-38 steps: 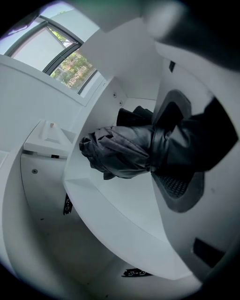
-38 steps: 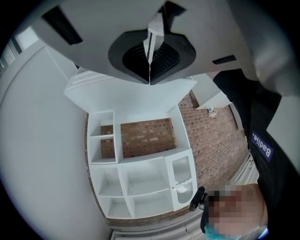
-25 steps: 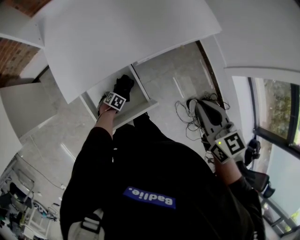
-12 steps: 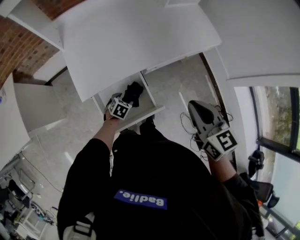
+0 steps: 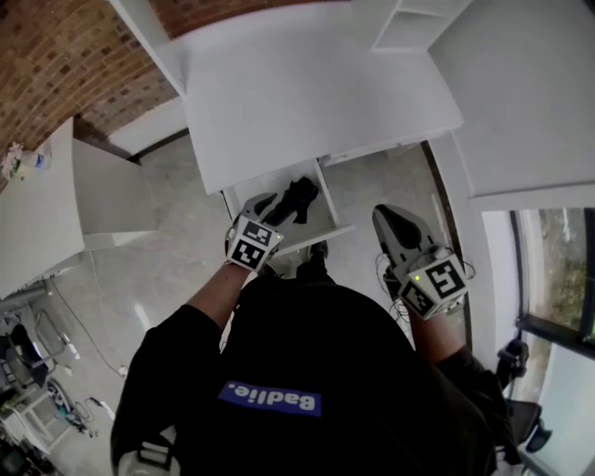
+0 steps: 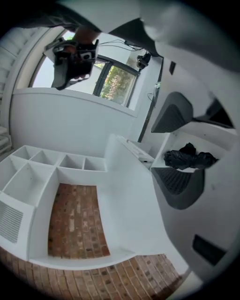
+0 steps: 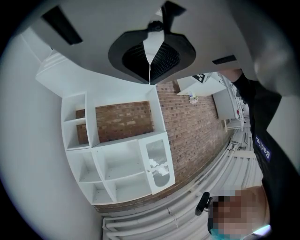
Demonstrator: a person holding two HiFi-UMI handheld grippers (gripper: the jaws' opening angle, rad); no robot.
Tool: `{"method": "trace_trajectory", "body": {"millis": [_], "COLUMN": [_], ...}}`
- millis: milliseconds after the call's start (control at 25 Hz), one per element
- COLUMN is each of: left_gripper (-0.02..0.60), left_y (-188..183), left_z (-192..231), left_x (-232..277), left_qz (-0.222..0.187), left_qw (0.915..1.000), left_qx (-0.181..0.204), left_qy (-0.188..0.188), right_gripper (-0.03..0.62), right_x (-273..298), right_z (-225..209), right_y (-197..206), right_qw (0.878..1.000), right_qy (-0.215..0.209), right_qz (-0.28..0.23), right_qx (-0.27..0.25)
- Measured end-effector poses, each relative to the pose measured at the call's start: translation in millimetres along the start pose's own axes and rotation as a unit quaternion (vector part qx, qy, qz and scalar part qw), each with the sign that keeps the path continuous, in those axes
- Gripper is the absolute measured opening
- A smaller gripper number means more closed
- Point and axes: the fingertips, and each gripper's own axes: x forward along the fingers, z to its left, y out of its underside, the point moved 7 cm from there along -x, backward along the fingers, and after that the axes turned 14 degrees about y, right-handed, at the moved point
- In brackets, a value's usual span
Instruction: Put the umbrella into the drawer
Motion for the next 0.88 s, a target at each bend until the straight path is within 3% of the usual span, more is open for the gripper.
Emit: {"method": "trace_trajectory", "body": {"millis": [200, 520, 640, 720, 880], "left_gripper": [0.174, 0.100, 0.062, 0.003, 0.002], "left_y": [-36, -78, -89, -92, -90], "left_z": [-26, -50, -53, -55, -56], "left_x": [-56, -126, -145, -154, -161], "left_qz": [-0.081, -0.187, -0.210, -0.222, -0.227], "left_qw": [0.9966, 0.9817, 0.9767, 0.9738, 0.9729], "left_qx": [0.014, 0.019, 0.023, 0.026, 0.024], "left_qy": [-0.005, -0.029, -0.037, -0.040, -0.037], "right_gripper": [0.031, 0.031, 0.031, 0.031, 0.031], "right_x": [4, 14, 19, 21, 25], "right_z": [21, 56, 62, 66, 74], "right_y": [-3, -11, -13, -13, -13], "right_qw": [1.000, 0.997, 0.996, 0.996, 0.995], "right_qy": [-0.020, -0.071, -0.079, -0.083, -0.092], "right_qz": [-0.009, -0.031, -0.031, -0.031, -0.031], "right_qx": [-0.008, 0.003, 0.003, 0.001, -0.005]}}
